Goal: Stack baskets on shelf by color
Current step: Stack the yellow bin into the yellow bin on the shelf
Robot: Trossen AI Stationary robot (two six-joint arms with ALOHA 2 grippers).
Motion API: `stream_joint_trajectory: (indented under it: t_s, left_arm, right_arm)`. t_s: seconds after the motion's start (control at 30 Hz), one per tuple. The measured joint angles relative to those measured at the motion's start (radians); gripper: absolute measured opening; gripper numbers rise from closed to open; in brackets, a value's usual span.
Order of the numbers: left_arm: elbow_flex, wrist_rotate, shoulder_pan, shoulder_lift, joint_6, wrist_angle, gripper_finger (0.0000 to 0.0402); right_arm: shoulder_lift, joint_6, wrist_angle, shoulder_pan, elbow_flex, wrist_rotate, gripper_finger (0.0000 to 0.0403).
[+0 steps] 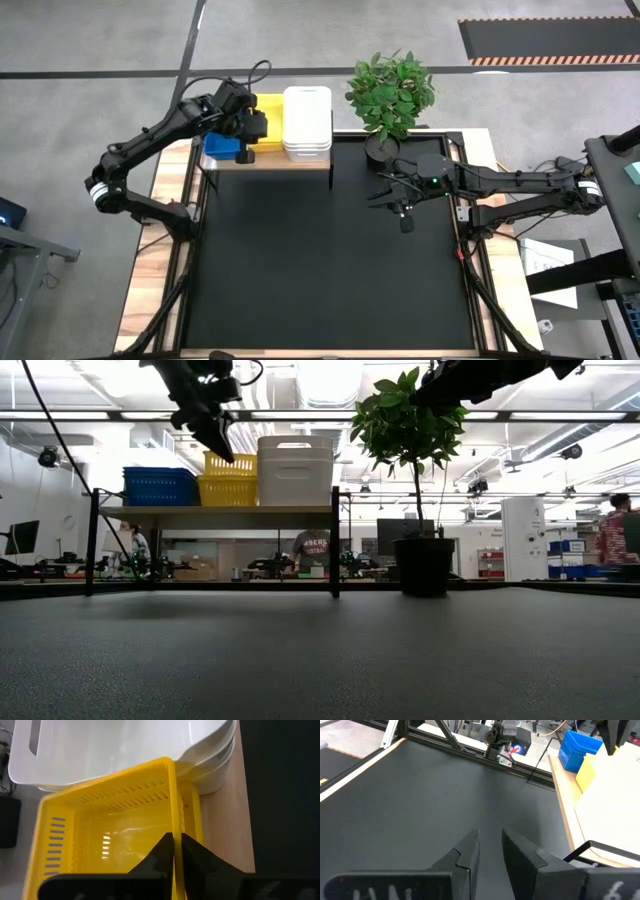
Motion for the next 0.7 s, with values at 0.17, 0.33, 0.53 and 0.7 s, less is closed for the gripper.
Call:
stream_joint_trajectory:
  t_s: [0.17, 0.33, 0.53, 0.7]
  left_arm:
    - [-0.001, 0.0, 0.001, -0.001, -0.024, 0.0, 0.0029]
    - [-0.001, 0.0, 0.001, -0.027, -0.028, 0.0, 0.0071]
    - [-0.001, 0.0, 0.001, -0.076, -0.093, 0.004, 0.0102]
    - [-0.017, -0.015, 0.0, -0.086, -0.213, 0.063, 0.0102]
  right_arm:
    - [0.0, 0.0, 0.0, 0.0, 0.0, 0.0, 0.0073]
    - [0.0, 0.0, 0.0, 0.0, -0.003, 0.0, 0.0073]
    - [0.0, 0.0, 0.0, 0.0, -0.005, 0.0, 0.0073]
    - [0.0, 0.0, 0.0, 0.0, -0.005, 0.0, 0.0073]
